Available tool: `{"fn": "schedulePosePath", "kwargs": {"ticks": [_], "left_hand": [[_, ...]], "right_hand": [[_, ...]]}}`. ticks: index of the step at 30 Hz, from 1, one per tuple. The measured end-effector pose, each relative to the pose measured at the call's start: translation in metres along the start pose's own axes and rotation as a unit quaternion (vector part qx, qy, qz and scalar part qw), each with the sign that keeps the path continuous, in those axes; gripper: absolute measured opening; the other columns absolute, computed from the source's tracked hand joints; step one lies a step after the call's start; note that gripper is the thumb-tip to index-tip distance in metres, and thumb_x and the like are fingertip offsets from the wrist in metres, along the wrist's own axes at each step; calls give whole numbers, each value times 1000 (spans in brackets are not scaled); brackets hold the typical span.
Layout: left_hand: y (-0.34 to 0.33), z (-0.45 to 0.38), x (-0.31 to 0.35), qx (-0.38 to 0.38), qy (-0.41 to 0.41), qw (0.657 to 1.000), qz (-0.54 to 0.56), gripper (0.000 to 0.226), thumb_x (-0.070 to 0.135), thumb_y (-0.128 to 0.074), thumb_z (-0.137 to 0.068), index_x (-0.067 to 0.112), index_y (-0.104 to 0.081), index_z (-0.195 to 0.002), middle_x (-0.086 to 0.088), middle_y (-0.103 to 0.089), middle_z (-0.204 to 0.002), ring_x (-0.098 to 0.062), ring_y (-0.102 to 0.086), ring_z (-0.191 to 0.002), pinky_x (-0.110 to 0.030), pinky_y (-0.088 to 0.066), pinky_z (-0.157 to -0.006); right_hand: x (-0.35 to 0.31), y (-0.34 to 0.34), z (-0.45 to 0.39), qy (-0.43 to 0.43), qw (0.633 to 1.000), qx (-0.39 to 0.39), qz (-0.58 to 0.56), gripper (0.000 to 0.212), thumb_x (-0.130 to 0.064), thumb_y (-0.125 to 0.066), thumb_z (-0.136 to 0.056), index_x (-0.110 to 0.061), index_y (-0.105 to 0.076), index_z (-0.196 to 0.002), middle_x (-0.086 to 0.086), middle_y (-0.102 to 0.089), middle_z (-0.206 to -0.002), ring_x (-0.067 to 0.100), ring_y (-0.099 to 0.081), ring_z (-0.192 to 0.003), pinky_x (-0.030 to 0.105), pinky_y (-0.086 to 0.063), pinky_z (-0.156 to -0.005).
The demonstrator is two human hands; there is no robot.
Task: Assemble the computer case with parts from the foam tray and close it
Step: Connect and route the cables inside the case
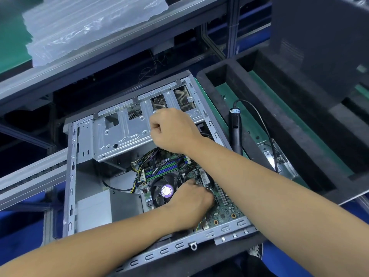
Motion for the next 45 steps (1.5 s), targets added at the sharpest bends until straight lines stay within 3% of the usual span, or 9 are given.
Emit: {"fn": "schedulePosePath", "kwargs": {"ticks": [10, 16, 23, 27, 29, 32, 35, 38, 45], "left_hand": [[-1, 4, -4, 3, -30, 1000, -9, 20, 31, -53, -90, 15, -62, -82, -6, -65, -87, -26, -62, -86, -32, -28, -74], [2, 6, -5, -20, -41, 999, -8, 17, 4, -50, -78, 11, -63, -86, -9, -65, -90, -26, -61, -87, -33, -35, -82], [7, 7, -9, -16, -20, 1000, 18, 16, 11, -51, -83, 17, -65, -89, -3, -62, -89, -23, -57, -89, -28, -32, -82], [9, 8, -9, -11, -3, 999, 32, 8, 12, -53, -80, 19, -56, -76, -4, -62, -80, -26, -56, -81, -28, -23, -72], [7, 9, -10, 5, 1, 998, 68, 5, 14, -55, -77, 18, -56, -74, -4, -64, -76, -27, -58, -76, -28, -27, -71], [5, 13, -20, 71, 31, 970, 232, 15, 20, -61, -82, 24, -71, -93, 2, -71, -86, -20, -63, -81, -25, -45, -73], [5, 15, -25, 92, 50, 941, 322, 21, 13, -64, -84, 25, -72, -98, 6, -71, -92, -12, -62, -85, -16, -41, -72], [5, 14, -28, 97, 55, 940, 322, 20, 11, -64, -83, 24, -73, -95, 5, -72, -91, -13, -62, -84, -15, -35, -70], [1, 15, -24, 54, 35, 965, 254, 14, 25, -61, -86, 22, -70, -96, 3, -70, -91, -17, -63, -84, -27, -50, -74]], "right_hand": [[0, 0, 0, -4, 1000, -2, 0, 35, -8, -51, -82, -24, -34, -57, 1, -53, -70, 22, -49, -66, 24, -28, -51], [2, -2, -1, -8, 1000, 1, 3, 30, -7, -51, -81, -21, -37, -58, 7, -61, -75, 24, -51, -67, 26, -34, -53], [2, -2, -2, -5, 1000, -1, 7, 25, -8, -51, -82, -19, -41, -61, 8, -63, -77, 26, -56, -70, 26, -36, -54], [2, 0, -1, -4, 1000, 1, 0, 33, -8, -51, -82, -23, -35, -57, 3, -56, -72, 21, -49, -66, 25, -30, -51], [1, 0, -1, -5, 1000, -2, -3, 35, -8, -52, -82, -24, -34, -56, -1, -52, -69, 20, -48, -66, 24, -28, -51], [1, 0, -1, -6, 1000, -4, -5, 35, -9, -52, -82, -25, -34, -56, -2, -51, -68, 19, -49, -66, 24, -28, -50], [1, -1, -2, -2, 1000, 0, -3, 36, -9, -52, -83, -27, -34, -57, -2, -54, -71, 20, -51, -67, 24, -29, -51], [1, -1, -2, -1, 1000, 2, -1, 35, -10, -51, -82, -25, -34, -57, 0, -55, -71, 20, -50, -66, 24, -28, -50], [1, -1, -1, 1, 1000, 4, -3, 35, -9, -51, -82, -25, -33, -56, -2, -51, -69, 19, -48, -65, 24, -27, -50]]}}
Point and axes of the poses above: each hand's wrist, its own z-axis away from the middle knuckle, its own y-axis out of the back of the hand, x = y × z, the point moved 4 cm from there along -z, towards the middle knuckle
